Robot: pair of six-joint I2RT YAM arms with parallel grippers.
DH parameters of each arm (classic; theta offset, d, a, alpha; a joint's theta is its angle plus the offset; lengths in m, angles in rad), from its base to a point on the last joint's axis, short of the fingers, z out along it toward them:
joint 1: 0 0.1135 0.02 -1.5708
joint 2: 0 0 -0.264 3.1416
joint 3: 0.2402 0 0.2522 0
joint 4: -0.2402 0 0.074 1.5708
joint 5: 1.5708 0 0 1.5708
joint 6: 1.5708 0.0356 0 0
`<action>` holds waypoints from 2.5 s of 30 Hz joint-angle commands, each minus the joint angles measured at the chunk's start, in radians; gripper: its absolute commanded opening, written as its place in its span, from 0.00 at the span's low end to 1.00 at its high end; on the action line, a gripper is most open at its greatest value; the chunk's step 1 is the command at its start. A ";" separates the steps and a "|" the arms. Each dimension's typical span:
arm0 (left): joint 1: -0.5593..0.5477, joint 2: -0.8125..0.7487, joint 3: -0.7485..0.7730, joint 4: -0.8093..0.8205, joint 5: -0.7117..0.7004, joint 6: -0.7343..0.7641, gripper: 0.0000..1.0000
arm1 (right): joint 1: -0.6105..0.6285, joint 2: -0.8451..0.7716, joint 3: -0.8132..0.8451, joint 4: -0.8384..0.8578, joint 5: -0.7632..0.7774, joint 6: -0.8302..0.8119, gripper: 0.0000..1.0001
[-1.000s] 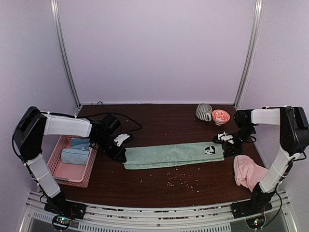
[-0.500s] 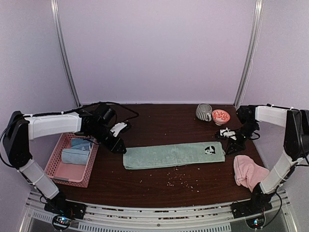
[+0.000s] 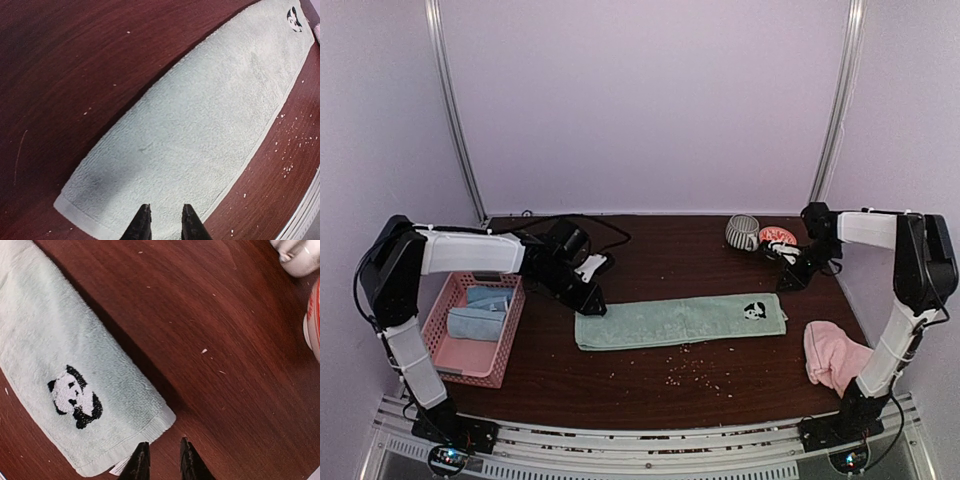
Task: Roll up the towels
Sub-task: Fold the towel at the center of the board, then smooth out the towel at the center of the board.
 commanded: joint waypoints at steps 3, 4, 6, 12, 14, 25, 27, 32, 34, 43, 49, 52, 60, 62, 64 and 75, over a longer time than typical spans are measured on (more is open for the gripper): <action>-0.031 0.046 0.031 0.055 -0.024 -0.024 0.21 | -0.012 0.081 0.077 -0.064 0.020 0.134 0.29; -0.034 0.051 0.031 0.054 -0.030 -0.025 0.21 | -0.012 0.098 0.087 -0.086 0.010 0.136 0.30; -0.036 0.060 0.029 0.054 -0.034 -0.025 0.21 | -0.012 0.128 0.104 -0.129 -0.020 0.136 0.30; -0.040 0.075 0.022 0.050 -0.045 -0.022 0.21 | -0.024 0.233 0.199 -0.290 -0.117 0.115 0.32; -0.041 0.076 0.020 0.046 -0.050 -0.021 0.21 | -0.035 0.265 0.230 -0.345 -0.156 0.107 0.33; -0.041 0.114 -0.001 0.044 -0.090 -0.007 0.20 | -0.044 0.303 0.255 -0.405 -0.260 0.098 0.14; -0.040 0.120 0.001 0.040 -0.100 -0.001 0.20 | -0.048 0.312 0.260 -0.395 -0.269 0.112 0.07; -0.041 0.131 -0.010 0.025 -0.136 0.007 0.20 | -0.085 0.343 0.315 -0.418 -0.317 0.127 0.05; -0.040 0.134 -0.019 0.026 -0.146 0.008 0.20 | -0.102 0.342 0.328 -0.415 -0.323 0.137 0.08; -0.040 0.145 -0.025 0.029 -0.150 0.008 0.20 | -0.105 0.372 0.340 -0.389 -0.367 0.159 0.07; -0.040 0.145 -0.032 0.027 -0.158 0.013 0.20 | -0.108 0.385 0.353 -0.329 -0.365 0.218 0.00; -0.042 0.145 -0.045 0.027 -0.163 0.014 0.20 | -0.113 0.381 0.364 -0.266 -0.310 0.295 0.00; -0.043 0.136 -0.062 0.023 -0.199 0.000 0.19 | -0.118 0.349 0.339 -0.124 -0.204 0.432 0.00; -0.042 0.132 -0.060 0.025 -0.200 -0.006 0.19 | -0.118 0.345 0.337 -0.127 -0.204 0.438 0.04; -0.043 0.130 -0.057 0.028 -0.200 -0.007 0.19 | -0.118 0.334 0.336 -0.129 -0.201 0.440 0.08; -0.044 0.023 0.013 0.052 -0.216 -0.036 0.22 | -0.051 0.169 0.307 -0.089 -0.186 0.413 0.19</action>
